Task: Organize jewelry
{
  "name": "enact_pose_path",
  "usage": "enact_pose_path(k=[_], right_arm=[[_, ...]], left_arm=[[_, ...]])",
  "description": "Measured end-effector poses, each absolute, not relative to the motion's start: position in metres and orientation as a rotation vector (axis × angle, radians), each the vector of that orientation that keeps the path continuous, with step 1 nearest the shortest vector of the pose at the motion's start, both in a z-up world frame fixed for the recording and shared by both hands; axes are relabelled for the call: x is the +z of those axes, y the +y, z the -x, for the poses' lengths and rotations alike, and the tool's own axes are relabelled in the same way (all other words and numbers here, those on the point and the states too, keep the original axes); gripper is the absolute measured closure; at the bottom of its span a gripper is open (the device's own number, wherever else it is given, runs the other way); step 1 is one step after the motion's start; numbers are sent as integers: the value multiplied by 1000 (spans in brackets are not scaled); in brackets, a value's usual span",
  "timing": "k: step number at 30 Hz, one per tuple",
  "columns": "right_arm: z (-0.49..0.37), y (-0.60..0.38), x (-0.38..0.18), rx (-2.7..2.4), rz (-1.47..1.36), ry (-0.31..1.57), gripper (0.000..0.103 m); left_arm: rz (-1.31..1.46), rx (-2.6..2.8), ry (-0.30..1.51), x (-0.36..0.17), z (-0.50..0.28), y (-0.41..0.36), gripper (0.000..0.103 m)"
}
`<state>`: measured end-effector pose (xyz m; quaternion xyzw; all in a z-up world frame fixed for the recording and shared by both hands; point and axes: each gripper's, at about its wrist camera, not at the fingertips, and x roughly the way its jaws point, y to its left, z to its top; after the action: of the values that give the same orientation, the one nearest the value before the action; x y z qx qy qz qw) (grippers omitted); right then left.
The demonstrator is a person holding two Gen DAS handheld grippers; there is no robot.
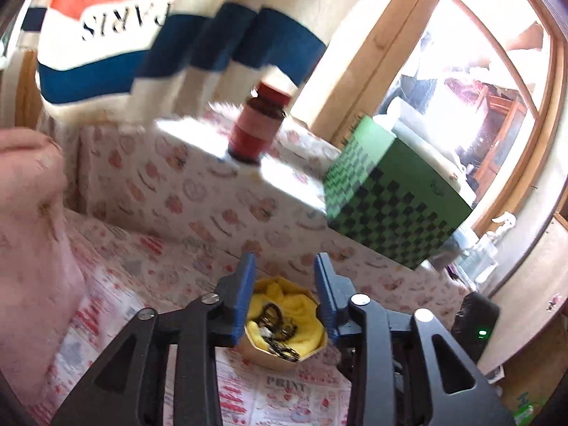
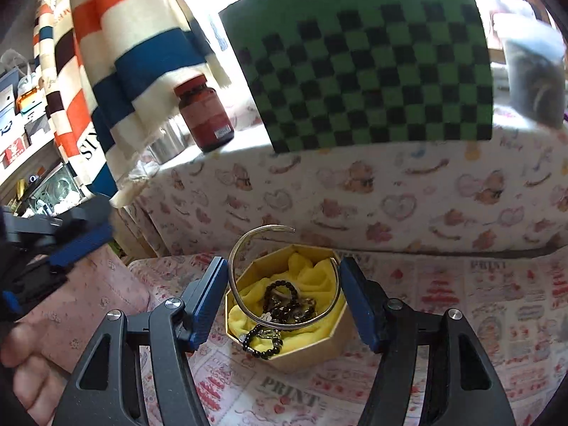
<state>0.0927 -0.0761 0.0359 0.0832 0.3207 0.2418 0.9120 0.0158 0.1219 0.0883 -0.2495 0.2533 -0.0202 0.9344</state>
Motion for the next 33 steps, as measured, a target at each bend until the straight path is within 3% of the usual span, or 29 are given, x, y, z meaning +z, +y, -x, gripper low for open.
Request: enact_pose_path(k=[5, 7, 8, 9, 14, 17, 33], right_arm=[[-98, -67, 29, 523, -169, 683, 35], [-100, -68, 30, 525, -169, 694, 30], [-98, -72, 32, 511, -172, 691, 30], [-96, -78, 34, 506, -178, 685, 30], [-80, -111, 49, 450, -143, 616, 27], [-63, -134, 61, 391, -109, 536, 15], [-43, -226, 66, 186, -48, 325, 14]], left_arm=[[521, -51, 527, 88, -18, 123, 64], [501, -36, 529, 89, -18, 120, 56], [493, -29, 530, 89, -17, 118, 44], [488, -22, 525, 90, -16, 116, 40], [405, 3, 493, 95, -11, 101, 33], [367, 1, 479, 97, -9, 91, 24], [140, 32, 330, 86, -7, 20, 2]])
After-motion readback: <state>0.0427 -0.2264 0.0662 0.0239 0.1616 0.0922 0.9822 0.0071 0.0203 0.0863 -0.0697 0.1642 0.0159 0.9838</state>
